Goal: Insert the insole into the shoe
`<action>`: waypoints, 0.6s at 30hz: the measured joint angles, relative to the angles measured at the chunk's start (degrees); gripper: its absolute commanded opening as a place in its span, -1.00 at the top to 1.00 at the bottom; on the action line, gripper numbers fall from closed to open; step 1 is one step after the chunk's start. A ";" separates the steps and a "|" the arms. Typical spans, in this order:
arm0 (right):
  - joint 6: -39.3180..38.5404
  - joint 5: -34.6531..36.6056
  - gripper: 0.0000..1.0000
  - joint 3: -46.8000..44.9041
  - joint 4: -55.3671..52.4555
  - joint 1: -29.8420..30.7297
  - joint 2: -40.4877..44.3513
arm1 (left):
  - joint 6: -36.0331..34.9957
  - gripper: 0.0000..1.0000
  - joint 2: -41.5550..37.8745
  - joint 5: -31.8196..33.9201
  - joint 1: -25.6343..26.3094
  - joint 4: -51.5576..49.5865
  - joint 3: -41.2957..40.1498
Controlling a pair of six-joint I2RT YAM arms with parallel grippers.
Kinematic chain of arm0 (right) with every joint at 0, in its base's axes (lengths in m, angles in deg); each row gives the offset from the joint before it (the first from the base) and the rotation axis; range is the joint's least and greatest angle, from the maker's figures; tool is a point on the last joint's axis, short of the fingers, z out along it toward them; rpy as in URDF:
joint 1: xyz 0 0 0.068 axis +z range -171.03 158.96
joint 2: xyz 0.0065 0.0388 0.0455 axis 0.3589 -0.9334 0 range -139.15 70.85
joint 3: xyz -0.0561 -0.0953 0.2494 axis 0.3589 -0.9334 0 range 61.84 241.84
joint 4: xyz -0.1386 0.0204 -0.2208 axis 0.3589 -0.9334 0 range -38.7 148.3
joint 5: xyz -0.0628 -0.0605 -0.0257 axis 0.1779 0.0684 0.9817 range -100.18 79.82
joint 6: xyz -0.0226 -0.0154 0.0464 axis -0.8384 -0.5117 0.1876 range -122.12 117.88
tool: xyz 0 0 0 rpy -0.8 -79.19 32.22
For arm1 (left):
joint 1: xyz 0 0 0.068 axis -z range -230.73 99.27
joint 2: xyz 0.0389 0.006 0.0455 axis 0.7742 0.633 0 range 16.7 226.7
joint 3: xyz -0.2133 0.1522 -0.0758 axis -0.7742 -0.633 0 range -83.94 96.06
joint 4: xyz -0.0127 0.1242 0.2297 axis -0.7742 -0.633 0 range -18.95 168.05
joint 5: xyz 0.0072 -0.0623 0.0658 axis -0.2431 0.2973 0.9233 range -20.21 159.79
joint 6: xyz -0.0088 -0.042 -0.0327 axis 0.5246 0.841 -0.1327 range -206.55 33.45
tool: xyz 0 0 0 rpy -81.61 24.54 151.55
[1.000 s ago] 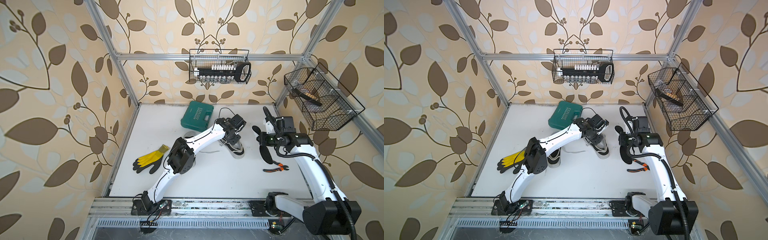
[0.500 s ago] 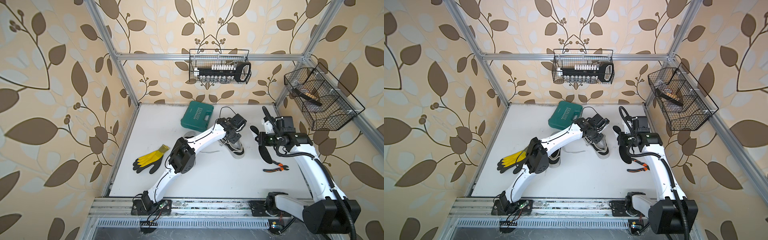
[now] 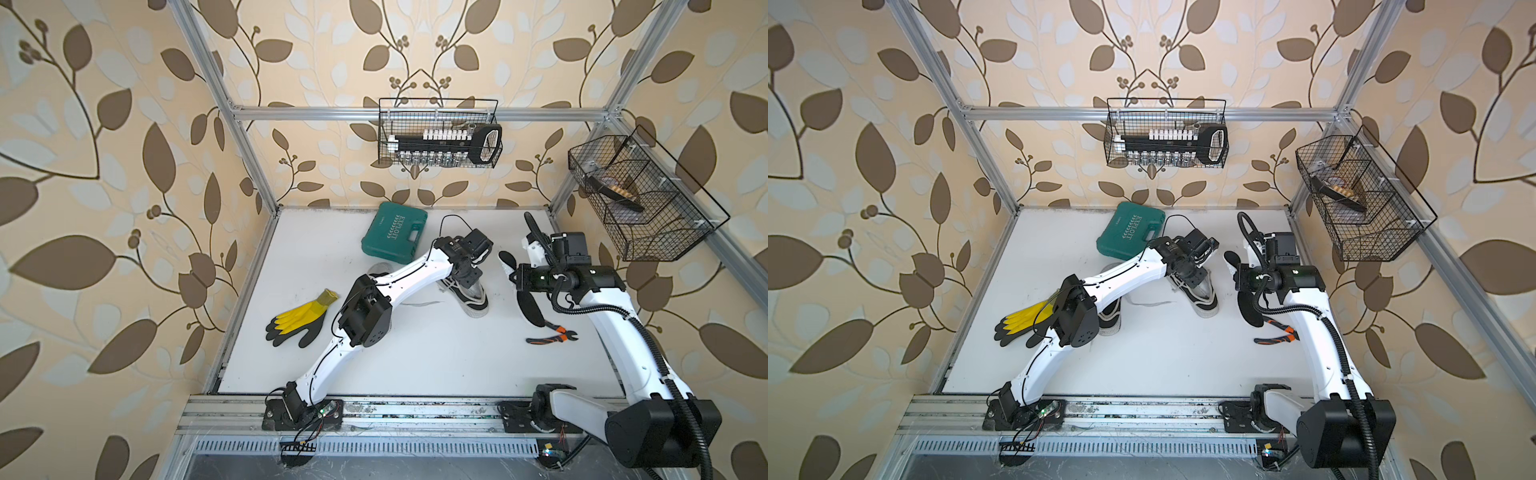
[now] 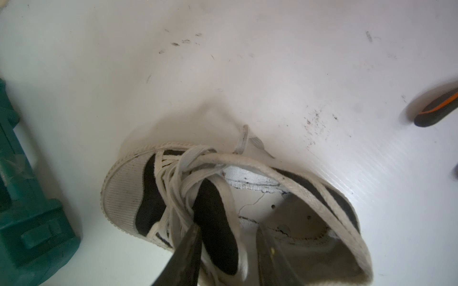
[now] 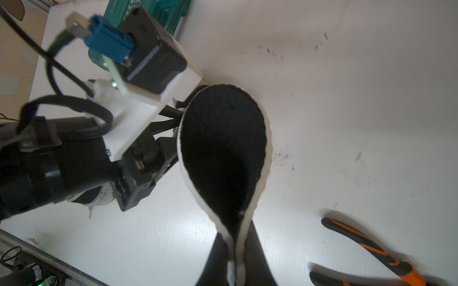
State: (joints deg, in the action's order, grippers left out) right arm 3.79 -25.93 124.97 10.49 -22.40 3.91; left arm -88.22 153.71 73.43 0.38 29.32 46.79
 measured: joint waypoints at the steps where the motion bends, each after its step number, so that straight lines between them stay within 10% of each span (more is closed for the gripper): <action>1: 0.00 -0.15 0.82 0.00 0.00 0.00 0.00 | 0.28 0.43 0.42 0.22 0.00 0.04 0.02; 9: -0.24 -0.87 0.84 0.13 0.00 0.00 -1.05 | 2.36 1.00 3.98 1.97 0.33 -0.83 1.62; 18: -4.13 -1.03 0.88 1.03 -0.87 0.00 -2.71 | 6.47 1.00 3.28 -0.83 -1.07 -2.62 2.25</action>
State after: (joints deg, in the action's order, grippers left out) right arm -0.34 -26.95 126.00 9.61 -22.40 1.20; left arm -81.75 156.98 72.59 -0.69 26.70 49.04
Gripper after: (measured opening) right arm 0.064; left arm 0.048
